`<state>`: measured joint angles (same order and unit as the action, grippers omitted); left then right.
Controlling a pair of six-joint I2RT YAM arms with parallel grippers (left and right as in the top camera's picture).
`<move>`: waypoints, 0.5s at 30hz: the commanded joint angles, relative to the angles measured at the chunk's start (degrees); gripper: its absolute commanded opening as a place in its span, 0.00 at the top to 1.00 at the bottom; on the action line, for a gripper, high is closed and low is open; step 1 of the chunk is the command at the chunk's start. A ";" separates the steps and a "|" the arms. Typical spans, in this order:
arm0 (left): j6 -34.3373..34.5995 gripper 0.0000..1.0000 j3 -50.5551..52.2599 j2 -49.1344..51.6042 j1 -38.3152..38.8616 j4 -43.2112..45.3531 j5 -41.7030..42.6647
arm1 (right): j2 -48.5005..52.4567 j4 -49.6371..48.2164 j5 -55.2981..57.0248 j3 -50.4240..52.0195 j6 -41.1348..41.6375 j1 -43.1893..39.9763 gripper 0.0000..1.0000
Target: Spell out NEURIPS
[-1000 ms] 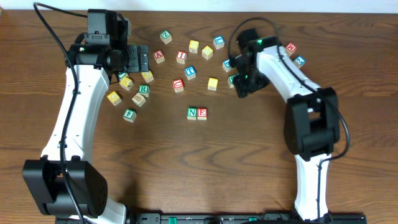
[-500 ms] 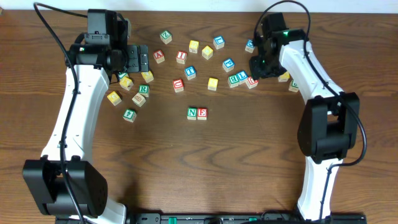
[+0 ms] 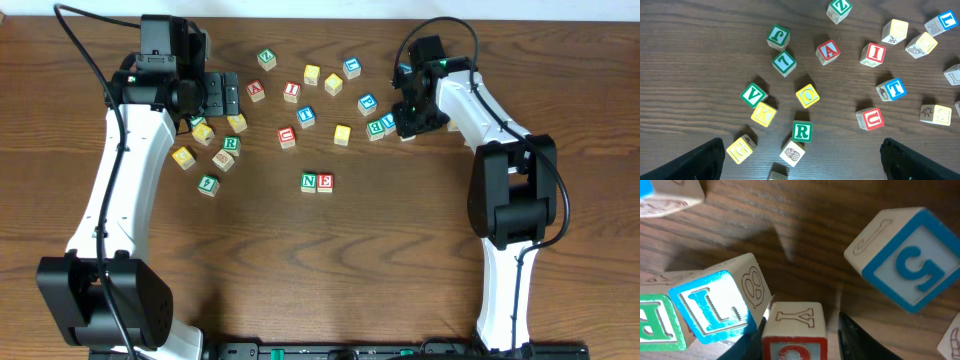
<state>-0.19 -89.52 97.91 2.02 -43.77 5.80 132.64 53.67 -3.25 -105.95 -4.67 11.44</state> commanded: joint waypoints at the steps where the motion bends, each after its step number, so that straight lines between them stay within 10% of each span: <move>1: 0.07 0.02 -1.31 -1.31 -0.13 -0.37 -0.50 | 0.35 -0.28 -0.55 0.37 -0.33 0.28 0.66; 15: 0.07 0.02 -1.31 -1.31 -0.13 -0.37 -0.50 | -1.84 9.51 -0.59 0.31 -0.11 2.23 0.79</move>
<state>-0.19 -89.52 97.91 2.02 -43.77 5.80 132.27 61.23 -3.22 -106.00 -4.82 11.94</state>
